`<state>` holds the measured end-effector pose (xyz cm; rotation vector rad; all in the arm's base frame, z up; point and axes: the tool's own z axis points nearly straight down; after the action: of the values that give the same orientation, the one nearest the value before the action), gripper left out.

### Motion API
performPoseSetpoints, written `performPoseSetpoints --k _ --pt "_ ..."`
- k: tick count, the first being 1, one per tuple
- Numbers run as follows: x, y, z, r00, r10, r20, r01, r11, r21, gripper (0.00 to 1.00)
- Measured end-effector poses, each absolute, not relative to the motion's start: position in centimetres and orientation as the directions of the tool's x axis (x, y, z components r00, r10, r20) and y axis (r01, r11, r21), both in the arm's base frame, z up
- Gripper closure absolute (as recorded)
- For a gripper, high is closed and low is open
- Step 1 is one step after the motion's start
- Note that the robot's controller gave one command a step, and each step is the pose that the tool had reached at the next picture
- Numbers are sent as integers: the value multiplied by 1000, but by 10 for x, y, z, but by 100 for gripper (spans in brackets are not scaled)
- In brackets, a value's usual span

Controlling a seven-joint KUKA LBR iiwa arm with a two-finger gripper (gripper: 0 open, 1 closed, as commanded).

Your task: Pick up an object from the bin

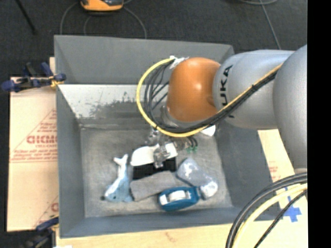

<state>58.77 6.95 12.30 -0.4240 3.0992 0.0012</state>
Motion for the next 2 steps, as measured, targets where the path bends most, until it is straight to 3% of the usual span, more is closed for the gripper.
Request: performPoseSetpoints --k 2 --pt "587 69 135 -964 -267 -9 -267 964 0 100"
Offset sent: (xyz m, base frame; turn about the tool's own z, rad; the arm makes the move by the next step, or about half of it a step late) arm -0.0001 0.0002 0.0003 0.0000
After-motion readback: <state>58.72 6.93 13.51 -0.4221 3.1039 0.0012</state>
